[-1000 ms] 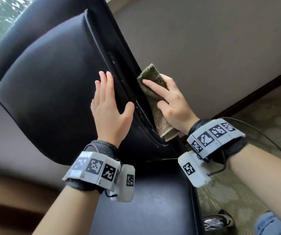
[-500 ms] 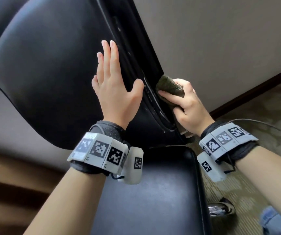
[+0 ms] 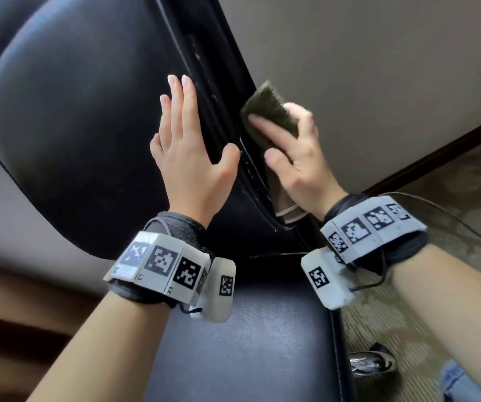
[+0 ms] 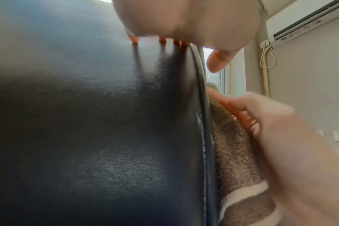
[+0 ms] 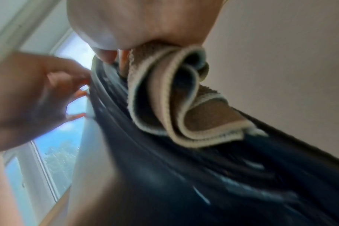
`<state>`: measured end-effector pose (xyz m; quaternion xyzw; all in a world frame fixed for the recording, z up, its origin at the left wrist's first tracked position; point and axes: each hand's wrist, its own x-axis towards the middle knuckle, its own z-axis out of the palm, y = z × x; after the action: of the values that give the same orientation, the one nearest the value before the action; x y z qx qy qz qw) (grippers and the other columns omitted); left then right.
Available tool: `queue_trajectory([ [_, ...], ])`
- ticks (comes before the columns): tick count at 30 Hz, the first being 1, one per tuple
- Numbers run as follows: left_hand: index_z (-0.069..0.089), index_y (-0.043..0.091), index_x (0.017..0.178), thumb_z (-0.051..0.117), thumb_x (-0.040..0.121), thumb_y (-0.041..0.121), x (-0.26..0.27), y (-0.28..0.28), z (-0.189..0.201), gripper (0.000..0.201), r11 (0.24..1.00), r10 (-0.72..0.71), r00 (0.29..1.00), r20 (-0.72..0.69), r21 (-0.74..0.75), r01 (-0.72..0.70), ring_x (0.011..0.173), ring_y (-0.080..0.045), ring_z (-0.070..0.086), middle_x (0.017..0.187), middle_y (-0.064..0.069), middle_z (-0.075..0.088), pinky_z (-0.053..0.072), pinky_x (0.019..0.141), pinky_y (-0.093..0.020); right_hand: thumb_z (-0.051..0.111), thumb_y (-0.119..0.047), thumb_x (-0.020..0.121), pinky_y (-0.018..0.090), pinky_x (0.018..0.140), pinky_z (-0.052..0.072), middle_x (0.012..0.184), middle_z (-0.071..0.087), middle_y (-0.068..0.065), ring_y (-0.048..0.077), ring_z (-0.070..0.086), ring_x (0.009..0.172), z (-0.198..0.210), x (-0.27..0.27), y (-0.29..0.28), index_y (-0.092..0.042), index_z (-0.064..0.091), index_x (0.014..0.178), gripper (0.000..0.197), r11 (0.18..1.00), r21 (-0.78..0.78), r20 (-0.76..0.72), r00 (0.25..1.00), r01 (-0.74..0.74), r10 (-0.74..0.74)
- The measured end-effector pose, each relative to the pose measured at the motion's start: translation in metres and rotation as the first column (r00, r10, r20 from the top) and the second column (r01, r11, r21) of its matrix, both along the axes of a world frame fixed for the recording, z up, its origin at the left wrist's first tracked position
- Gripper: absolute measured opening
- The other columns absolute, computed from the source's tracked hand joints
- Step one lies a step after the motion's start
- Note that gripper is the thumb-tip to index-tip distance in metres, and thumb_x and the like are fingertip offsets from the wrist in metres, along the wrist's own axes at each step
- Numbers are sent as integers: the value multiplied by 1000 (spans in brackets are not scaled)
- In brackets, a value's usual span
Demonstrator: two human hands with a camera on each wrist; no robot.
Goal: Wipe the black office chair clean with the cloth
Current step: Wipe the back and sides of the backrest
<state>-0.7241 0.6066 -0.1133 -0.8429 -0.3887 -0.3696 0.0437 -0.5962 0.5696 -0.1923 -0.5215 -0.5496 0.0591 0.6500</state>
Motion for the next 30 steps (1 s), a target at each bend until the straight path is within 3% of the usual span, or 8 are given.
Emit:
queue_trajectory([
  [2, 14, 15, 150, 52, 75, 27, 0, 1, 0, 85, 1000, -6, 1000, 2, 2, 6, 145, -21, 4, 158, -4, 7, 10, 112, -41, 36, -37, 86, 12, 105, 13, 141, 27, 0, 16, 25, 117, -8, -7, 6, -41, 45, 131, 45, 997, -77, -8, 1000, -1, 1],
  [7, 14, 14, 150, 52, 75, 27, 1, 1, 0, 84, 1000, -16, 1000, 23, 0, 16, 145, -22, 4, 158, -4, 7, 10, 113, -47, 24, -53, 83, 33, 108, 17, 149, 22, -7, 16, 21, 122, -12, -18, 9, -51, 41, 126, 47, 988, -124, -59, 993, 92, -99],
  [11, 13, 15, 150, 51, 76, 28, 2, 0, 1, 84, 999, -24, 999, 41, -23, 25, 145, -21, 3, 158, -3, 6, 9, 114, -49, 25, -49, 85, 21, 104, 12, 151, 21, -4, 10, 19, 123, -26, -17, 7, -51, 44, 123, 42, 987, -135, -97, 990, 93, -106],
  [15, 13, 15, 150, 50, 76, 27, 3, -1, 1, 84, 999, -19, 999, 43, -32, 21, 145, -21, 2, 158, -3, 6, 7, 114, -48, 34, -30, 90, 14, 103, 10, 145, 28, 3, 10, 21, 117, -52, -18, 2, -48, 48, 117, 36, 984, -153, -140, 984, 91, -113],
  [23, 11, 16, 150, 49, 75, 24, 2, 0, 1, 85, 999, -1, 1000, 21, -32, 2, 145, -21, 2, 158, -2, 5, 7, 114, -46, 36, -29, 88, 30, 113, 21, 116, 32, 0, 24, 35, 121, -85, -15, -10, -52, 49, 111, 35, 972, -210, -297, 954, -105, 39],
  [25, 11, 15, 150, 49, 75, 25, 2, 0, 0, 85, 1000, 4, 1000, 11, -25, -3, 145, -21, 2, 158, -3, 4, 7, 113, -46, 36, -28, 88, 30, 114, 22, 111, 30, -3, 19, 37, 120, -80, -11, -16, -48, 50, 113, 34, 974, -191, -294, 954, -123, 63],
  [28, 10, 16, 150, 48, 75, 25, 2, 0, 1, 85, 1000, 4, 1000, 1, -27, -4, 145, -21, 2, 158, -2, 4, 8, 113, -46, 37, -23, 90, 14, 108, 24, 104, 28, -10, -2, 41, 109, -60, 1, -26, -32, 52, 118, 33, 993, -69, -295, 953, -91, 66],
  [30, 11, 16, 150, 49, 75, 25, 1, 0, 1, 85, 1000, 1, 1000, -1, -20, -1, 145, -21, 2, 158, -2, 5, 9, 113, -47, 36, -24, 91, 16, 108, 26, 104, 29, -10, -1, 42, 108, -38, 12, -30, -34, 54, 116, 32, 996, 23, -338, 937, -85, 87],
])
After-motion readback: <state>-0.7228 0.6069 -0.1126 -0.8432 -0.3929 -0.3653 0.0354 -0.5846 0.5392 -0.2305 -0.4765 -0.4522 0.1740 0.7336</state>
